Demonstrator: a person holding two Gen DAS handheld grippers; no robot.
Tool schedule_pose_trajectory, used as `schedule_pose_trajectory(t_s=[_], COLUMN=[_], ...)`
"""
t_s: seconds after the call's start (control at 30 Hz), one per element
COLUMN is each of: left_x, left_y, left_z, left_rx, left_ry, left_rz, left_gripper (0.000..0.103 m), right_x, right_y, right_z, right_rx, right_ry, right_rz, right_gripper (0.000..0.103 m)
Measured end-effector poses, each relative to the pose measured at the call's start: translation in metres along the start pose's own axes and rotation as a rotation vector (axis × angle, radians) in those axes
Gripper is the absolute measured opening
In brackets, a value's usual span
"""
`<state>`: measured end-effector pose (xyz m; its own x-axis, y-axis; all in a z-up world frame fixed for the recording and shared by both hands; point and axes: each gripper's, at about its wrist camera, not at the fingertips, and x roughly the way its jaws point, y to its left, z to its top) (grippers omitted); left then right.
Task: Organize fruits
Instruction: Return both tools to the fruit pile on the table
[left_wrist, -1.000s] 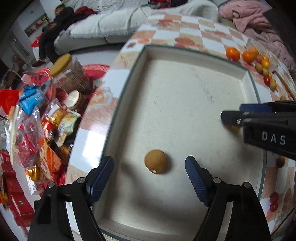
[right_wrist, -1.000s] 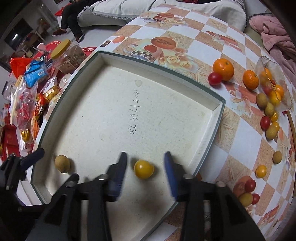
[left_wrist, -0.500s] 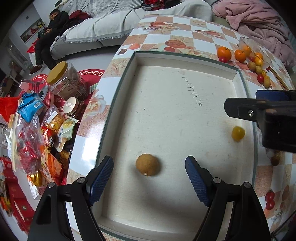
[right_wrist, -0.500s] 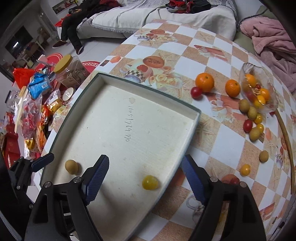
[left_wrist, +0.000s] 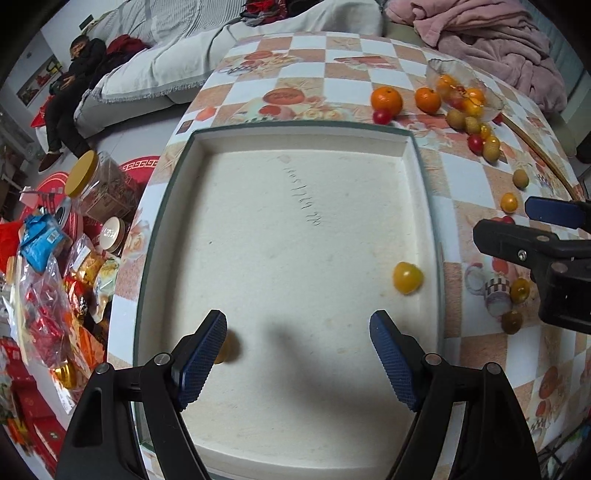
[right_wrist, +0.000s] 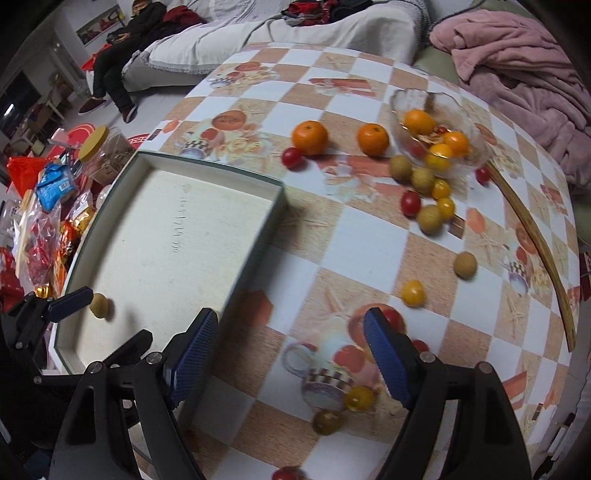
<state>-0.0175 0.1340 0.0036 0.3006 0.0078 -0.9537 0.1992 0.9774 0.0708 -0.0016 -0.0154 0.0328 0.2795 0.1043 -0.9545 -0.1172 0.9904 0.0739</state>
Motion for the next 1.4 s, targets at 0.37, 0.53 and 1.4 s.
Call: schedule_pose_trajectory(t_s=[0.37,0.53,1.4], left_x=[-0.01,-0.011,0.066], left_y=[-0.05,-0.074,-0.161], left_z=[0.02,0.029,0.145], left_rx=[0.074,0.108,0.161], left_ry=[-0.031,-0.043,-0.092], left_rz=[-0.022,-0.051,-0.127], left_gripper=[0.081,0.081,0.081], right_x=[-0.009,-0.009,0.029], right_y=[-0.061,-0.108,-0.174], right_z=[-0.016,-0.032,-0.009], right_rx=[0.094,0.178,0.195], right_ry=[-0.008,0.001,-0.036], right_rz=[-0.015,-0.061,-0.007], right_gripper=[0.084,0.084,0.07])
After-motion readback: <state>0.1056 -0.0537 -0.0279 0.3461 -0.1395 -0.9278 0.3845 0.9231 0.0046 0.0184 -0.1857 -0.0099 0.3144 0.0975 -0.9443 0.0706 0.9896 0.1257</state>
